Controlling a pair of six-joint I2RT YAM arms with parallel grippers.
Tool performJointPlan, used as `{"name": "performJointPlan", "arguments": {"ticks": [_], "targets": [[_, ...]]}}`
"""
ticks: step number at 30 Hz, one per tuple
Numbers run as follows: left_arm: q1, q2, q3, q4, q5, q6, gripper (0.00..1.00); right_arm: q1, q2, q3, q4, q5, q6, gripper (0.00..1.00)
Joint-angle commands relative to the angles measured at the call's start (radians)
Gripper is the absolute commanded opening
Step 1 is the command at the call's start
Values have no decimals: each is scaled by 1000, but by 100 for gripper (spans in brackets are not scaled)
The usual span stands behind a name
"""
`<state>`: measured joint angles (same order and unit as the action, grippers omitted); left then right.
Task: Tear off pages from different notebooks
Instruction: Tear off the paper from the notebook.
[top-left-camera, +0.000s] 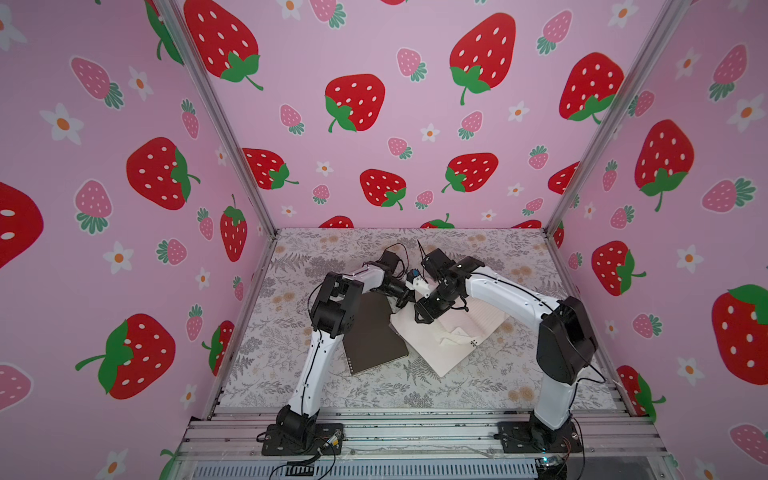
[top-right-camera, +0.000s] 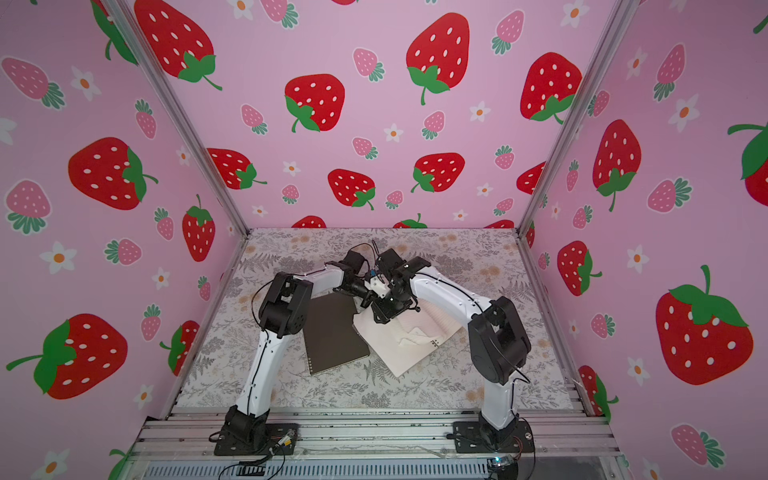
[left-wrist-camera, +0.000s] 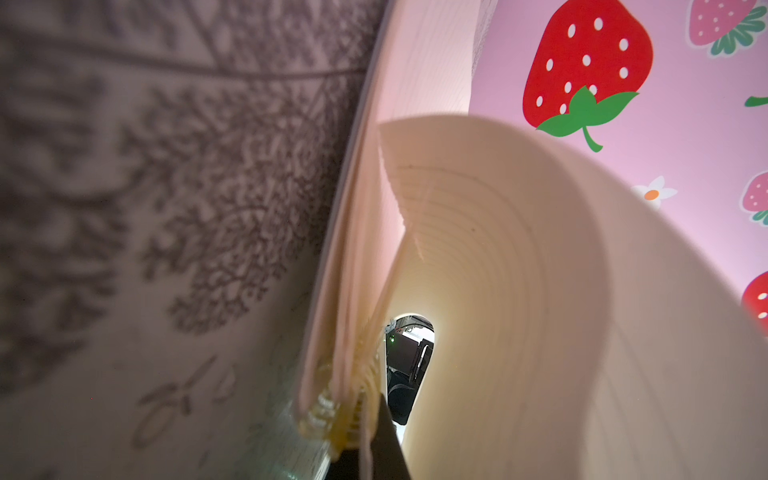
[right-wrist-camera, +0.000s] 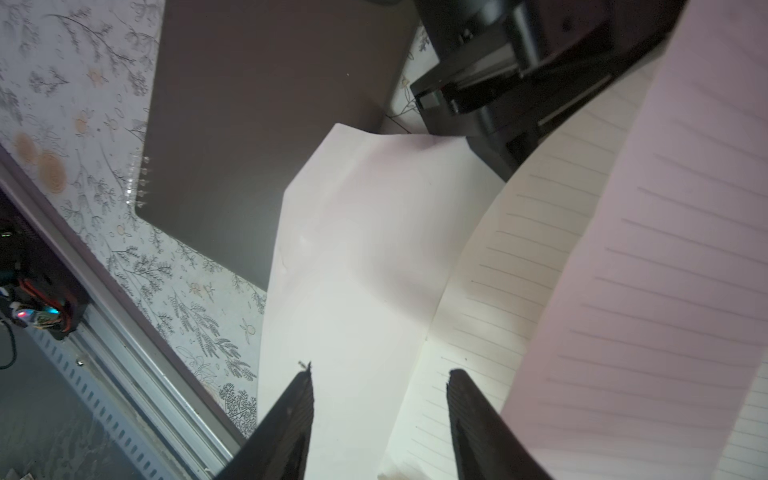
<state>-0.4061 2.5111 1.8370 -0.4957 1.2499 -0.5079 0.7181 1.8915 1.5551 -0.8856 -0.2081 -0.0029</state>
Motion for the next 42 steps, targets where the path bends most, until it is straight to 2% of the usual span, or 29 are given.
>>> {"name": "performJointPlan", "arguments": {"ticks": [1, 7, 14, 21, 31, 35, 42], "targets": [[1, 9, 27, -18, 30, 29, 0, 5, 33, 22, -65, 76, 7, 54], [0, 11, 30, -23, 32, 31, 0, 6, 50, 22, -77, 252, 20, 57], [0, 18, 41, -27, 34, 32, 0, 7, 50, 5, -93, 338, 31, 71], [0, 22, 39, -26, 32, 30, 0, 5, 52, -40, -74, 539, 35, 74], [0, 17, 34, -25, 30, 31, 0, 5, 19, -81, -53, 677, 49, 77], [0, 17, 34, -18, 29, 23, 0, -39, 27, -78, -19, 600, 19, 75], [0, 12, 34, -23, 30, 27, 0, -261, 92, 49, 50, 259, 17, 64]]}}
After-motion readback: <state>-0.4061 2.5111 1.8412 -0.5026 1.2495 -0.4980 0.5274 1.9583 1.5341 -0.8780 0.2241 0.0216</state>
